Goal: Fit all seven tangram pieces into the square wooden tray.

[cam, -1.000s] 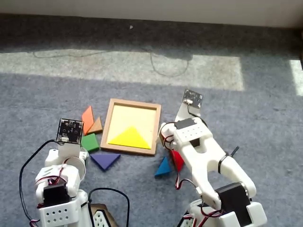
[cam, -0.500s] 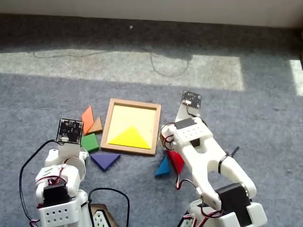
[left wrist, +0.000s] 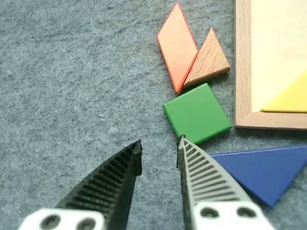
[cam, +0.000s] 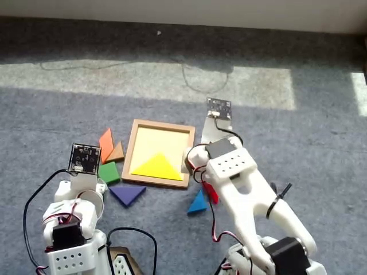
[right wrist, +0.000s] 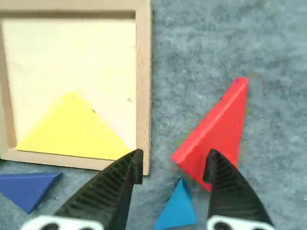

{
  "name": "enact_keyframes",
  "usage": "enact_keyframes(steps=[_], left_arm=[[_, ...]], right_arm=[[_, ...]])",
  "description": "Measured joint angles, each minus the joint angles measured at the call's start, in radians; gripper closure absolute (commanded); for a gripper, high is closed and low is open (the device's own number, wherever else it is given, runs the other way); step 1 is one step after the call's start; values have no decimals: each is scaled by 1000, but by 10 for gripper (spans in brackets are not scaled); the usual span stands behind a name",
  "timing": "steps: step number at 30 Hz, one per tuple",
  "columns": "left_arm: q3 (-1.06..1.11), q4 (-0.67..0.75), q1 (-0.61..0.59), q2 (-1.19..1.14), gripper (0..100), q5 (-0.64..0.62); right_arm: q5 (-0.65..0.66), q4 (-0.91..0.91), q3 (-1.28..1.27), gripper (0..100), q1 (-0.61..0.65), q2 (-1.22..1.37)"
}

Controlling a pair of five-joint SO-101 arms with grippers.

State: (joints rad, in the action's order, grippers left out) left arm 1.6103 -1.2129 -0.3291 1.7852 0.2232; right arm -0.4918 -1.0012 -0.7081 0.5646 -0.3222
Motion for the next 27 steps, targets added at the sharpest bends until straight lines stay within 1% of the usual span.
enact_keyframes(steps=[3,6,13,15,18,20,23,27], left_arm=[[0,0,0,0,852,0],[0,0,0,0,852,0],[0,0,0,0,852,0],[0,0,0,0,852,0],[0,0,0,0,852,0],[0,0,0,0,852,0],[0,0,0,0,852,0],[0,0,0,0,852,0]], right_arm=[[0,-2,11,815,34,-26],[34,6,52,815,55,-17],[54,11,196,813,58,135],[54,-32,221,786,58,140],[54,-130,238,690,58,140],[54,-173,238,647,55,140],[57,-187,238,645,34,141],[57,-187,221,645,14,216]])
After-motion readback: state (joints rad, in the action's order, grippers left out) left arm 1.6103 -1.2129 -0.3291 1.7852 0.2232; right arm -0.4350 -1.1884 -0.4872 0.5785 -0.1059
